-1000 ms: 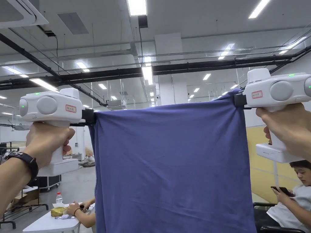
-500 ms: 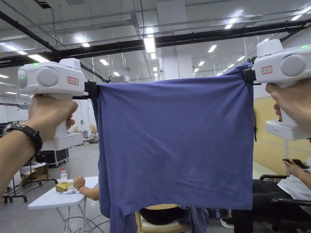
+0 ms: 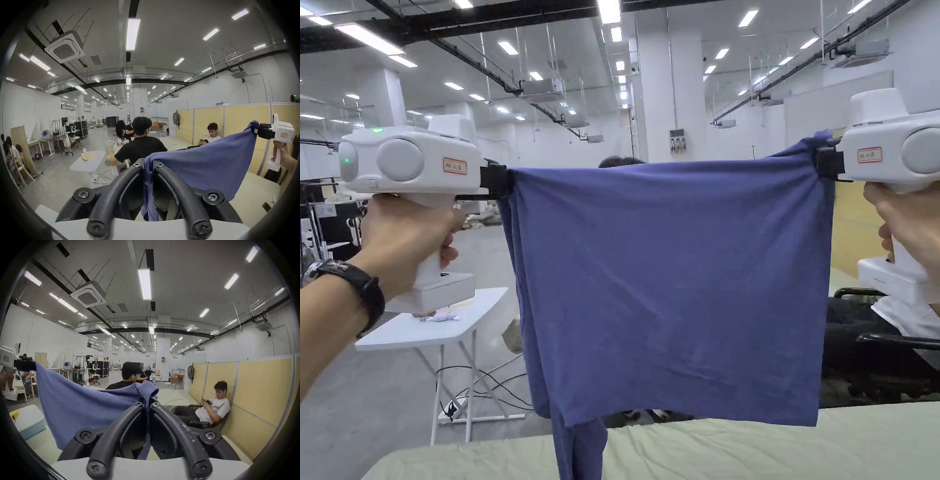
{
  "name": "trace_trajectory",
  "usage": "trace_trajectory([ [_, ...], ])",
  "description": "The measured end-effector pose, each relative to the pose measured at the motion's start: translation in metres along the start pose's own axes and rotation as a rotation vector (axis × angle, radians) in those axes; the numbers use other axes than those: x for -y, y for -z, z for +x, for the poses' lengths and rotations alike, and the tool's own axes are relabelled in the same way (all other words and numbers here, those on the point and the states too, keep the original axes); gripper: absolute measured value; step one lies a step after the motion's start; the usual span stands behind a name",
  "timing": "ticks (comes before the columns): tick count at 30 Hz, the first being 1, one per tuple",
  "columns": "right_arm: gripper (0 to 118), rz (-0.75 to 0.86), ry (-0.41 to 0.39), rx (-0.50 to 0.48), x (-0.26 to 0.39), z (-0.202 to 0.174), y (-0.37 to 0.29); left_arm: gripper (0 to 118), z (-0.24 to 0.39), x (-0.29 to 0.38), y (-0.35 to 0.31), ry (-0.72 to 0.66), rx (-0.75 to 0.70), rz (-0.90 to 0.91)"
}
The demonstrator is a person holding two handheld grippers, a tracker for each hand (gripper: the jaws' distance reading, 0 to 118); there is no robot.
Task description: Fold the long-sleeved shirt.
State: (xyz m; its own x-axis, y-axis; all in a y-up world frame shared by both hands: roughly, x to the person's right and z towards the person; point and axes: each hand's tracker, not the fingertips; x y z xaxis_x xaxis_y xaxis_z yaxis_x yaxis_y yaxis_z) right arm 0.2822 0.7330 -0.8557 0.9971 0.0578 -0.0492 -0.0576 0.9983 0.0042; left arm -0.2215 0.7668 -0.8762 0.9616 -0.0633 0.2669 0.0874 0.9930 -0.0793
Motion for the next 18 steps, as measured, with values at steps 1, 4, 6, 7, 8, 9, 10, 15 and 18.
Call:
trace_trajectory([
  [1, 5, -0.003, 0.019, -0.01, 0.011, 0.003, 0.004, 7, -0.002, 0.011, 0.004, -0.012, 0.001, -0.009],
  [4, 5, -0.025, 0.022, -0.016, 0.039, 0.003, 0.007, 7, -0.001, 0.04, 0.013, -0.004, 0.009, -0.027],
  [6, 5, -0.046, 0.017, -0.018, 0.056, 0.003, 0.007, 7, 0.0, 0.056, 0.014, 0.001, 0.018, -0.044],
  [7, 5, -0.053, 0.016, -0.024, 0.065, 0.004, 0.006, 7, 0.0, 0.066, 0.014, -0.005, 0.025, -0.053],
  [8, 5, -0.064, 0.021, -0.029, 0.074, 0.007, 0.009, 7, 0.0, 0.075, 0.014, -0.004, 0.028, -0.063],
  [9, 5, -0.077, 0.029, -0.034, 0.083, 0.008, 0.008, 7, 0.0, 0.086, 0.012, -0.015, 0.028, -0.068],
  [10, 5, -0.083, 0.038, -0.046, 0.093, 0.008, 0.006, 7, -0.001, 0.095, 0.011, -0.024, 0.041, -0.077],
  [15, 5, -0.159, 0.05, -0.083, 0.144, 0.003, -0.008, 7, 0.001, 0.154, -0.001, -0.051, 0.041, -0.127],
  [18, 5, -0.182, 0.068, -0.093, 0.179, -0.004, -0.022, 7, 0.004, 0.19, -0.017, -0.077, 0.051, -0.15],
])
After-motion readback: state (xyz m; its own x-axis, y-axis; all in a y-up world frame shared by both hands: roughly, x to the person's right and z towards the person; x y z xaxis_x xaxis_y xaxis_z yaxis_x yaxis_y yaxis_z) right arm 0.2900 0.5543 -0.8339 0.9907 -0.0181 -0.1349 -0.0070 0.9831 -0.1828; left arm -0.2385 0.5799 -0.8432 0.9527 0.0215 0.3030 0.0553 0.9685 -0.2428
